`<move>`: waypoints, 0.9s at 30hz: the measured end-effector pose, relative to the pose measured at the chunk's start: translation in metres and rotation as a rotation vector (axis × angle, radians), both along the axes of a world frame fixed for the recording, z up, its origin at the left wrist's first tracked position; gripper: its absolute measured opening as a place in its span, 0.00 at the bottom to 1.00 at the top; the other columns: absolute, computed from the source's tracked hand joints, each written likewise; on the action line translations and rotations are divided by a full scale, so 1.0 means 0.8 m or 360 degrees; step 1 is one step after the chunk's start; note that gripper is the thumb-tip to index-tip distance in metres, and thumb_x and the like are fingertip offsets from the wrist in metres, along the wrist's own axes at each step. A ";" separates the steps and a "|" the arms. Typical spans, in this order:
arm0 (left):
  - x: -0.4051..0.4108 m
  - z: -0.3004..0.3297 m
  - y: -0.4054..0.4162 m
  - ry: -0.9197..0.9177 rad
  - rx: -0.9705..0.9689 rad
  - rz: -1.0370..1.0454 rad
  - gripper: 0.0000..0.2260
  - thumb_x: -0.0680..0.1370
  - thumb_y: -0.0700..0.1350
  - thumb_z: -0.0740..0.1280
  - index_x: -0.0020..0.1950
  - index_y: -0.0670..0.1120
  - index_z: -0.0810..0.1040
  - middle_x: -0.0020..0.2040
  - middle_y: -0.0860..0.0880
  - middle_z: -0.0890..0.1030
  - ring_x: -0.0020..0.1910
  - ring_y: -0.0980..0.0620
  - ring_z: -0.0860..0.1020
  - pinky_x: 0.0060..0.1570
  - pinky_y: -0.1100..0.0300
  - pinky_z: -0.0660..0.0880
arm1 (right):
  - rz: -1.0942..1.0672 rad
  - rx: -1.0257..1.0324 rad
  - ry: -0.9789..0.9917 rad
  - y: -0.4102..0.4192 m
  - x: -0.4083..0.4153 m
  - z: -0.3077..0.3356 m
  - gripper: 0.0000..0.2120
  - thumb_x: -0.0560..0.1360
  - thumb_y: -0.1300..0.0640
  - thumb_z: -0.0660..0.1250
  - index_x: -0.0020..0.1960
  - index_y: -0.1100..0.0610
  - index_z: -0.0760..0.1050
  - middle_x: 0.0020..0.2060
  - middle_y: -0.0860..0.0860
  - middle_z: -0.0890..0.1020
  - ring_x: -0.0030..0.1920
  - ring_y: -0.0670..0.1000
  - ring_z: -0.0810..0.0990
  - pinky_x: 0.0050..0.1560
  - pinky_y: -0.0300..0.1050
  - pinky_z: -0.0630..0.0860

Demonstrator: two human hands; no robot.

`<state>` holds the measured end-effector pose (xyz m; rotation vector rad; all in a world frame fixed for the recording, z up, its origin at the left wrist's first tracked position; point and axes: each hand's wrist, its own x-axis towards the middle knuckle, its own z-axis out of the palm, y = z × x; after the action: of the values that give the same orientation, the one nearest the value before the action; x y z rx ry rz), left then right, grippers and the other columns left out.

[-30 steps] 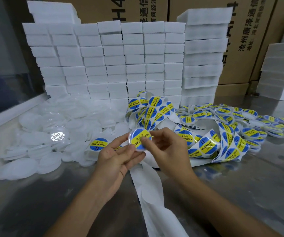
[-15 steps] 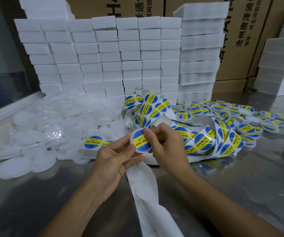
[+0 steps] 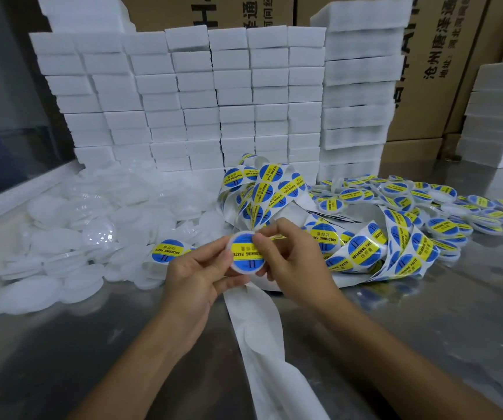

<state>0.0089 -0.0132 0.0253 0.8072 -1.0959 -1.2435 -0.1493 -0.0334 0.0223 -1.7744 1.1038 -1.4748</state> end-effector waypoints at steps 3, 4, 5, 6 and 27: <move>0.004 0.002 -0.004 0.0130 0.0082 0.0170 0.07 0.73 0.39 0.68 0.49 0.42 0.82 0.43 0.44 0.86 0.40 0.47 0.85 0.34 0.58 0.80 | 0.0259 0.0001 -0.0029 0.003 0.004 -0.002 0.10 0.77 0.60 0.70 0.56 0.50 0.76 0.32 0.53 0.84 0.30 0.44 0.81 0.33 0.36 0.76; 0.005 0.003 -0.005 0.0159 0.0112 0.0205 0.05 0.75 0.38 0.67 0.49 0.41 0.81 0.42 0.43 0.85 0.38 0.48 0.84 0.33 0.59 0.80 | 0.0291 0.0004 -0.0027 0.003 0.005 -0.003 0.13 0.75 0.60 0.72 0.57 0.49 0.76 0.31 0.53 0.83 0.30 0.44 0.81 0.34 0.37 0.76; 0.006 0.003 -0.006 0.0182 0.0137 0.0226 0.04 0.76 0.37 0.66 0.48 0.41 0.81 0.41 0.43 0.85 0.37 0.49 0.84 0.32 0.59 0.79 | 0.0312 0.0030 -0.0052 0.004 0.007 -0.002 0.16 0.73 0.60 0.75 0.57 0.48 0.76 0.31 0.53 0.82 0.30 0.45 0.80 0.34 0.37 0.76; 0.006 0.003 -0.006 0.0189 0.0152 0.0241 0.03 0.77 0.38 0.67 0.46 0.41 0.80 0.40 0.43 0.85 0.36 0.50 0.83 0.31 0.60 0.79 | 0.0340 0.0068 -0.0081 0.005 0.008 -0.004 0.18 0.71 0.59 0.77 0.57 0.48 0.75 0.31 0.53 0.81 0.30 0.46 0.78 0.33 0.38 0.75; 0.007 -0.004 -0.011 0.0211 0.0117 0.0118 0.15 0.66 0.40 0.71 0.53 0.42 0.82 0.48 0.42 0.86 0.46 0.46 0.85 0.37 0.62 0.80 | -0.0112 -0.0354 0.0411 0.002 0.014 -0.019 0.30 0.69 0.47 0.78 0.67 0.49 0.73 0.55 0.42 0.76 0.49 0.42 0.79 0.43 0.31 0.74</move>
<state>0.0144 -0.0216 0.0224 0.8021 -0.9103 -1.2624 -0.1385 -0.0317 0.0072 -2.1486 1.1753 -1.4881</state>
